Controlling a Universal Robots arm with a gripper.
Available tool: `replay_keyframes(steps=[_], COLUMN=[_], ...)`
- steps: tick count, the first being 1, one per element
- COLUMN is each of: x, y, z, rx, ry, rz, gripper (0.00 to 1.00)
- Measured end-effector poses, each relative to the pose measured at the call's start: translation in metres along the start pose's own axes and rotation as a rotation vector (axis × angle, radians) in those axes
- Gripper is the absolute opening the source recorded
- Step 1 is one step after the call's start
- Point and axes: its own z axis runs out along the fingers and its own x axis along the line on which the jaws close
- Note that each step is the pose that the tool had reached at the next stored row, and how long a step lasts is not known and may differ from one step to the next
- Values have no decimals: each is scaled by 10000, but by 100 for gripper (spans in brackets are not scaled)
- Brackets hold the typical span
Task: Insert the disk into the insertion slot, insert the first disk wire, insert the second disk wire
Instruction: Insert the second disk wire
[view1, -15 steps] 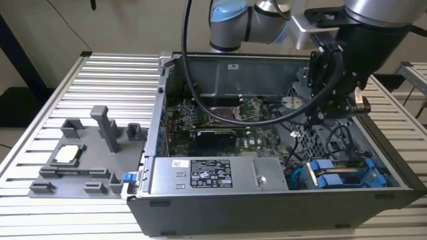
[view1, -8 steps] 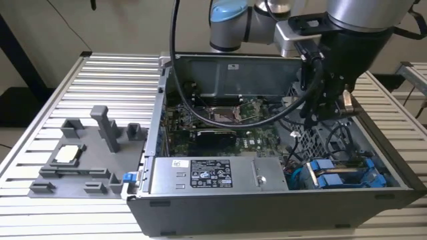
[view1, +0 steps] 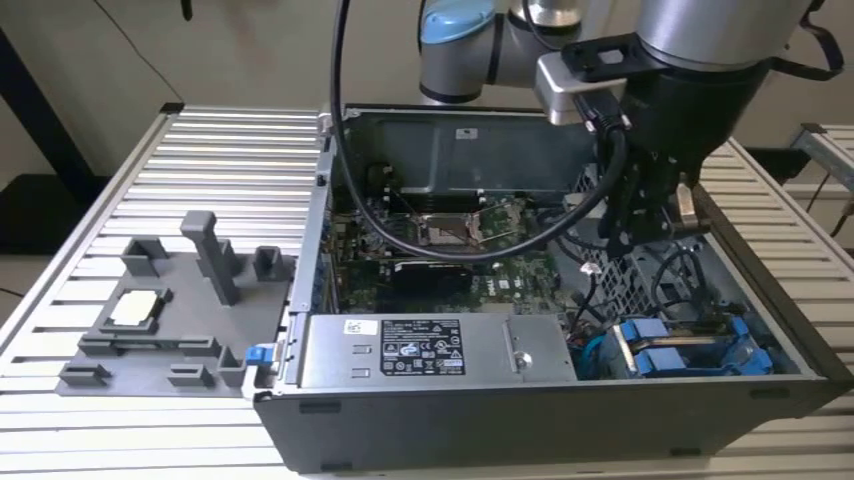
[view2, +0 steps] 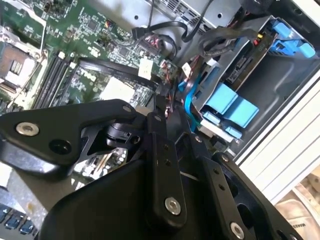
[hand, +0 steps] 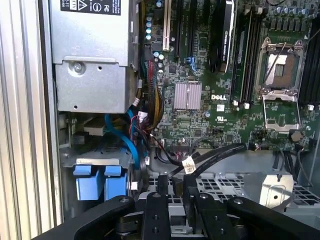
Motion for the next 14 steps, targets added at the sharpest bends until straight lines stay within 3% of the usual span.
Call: replay_keyframes(steps=[5, 14], x=[-1, 1], y=[3, 6], z=[14, 42], rx=[-11, -14], ry=[-36, -9], rz=[-288, -309], gripper=[27, 27])
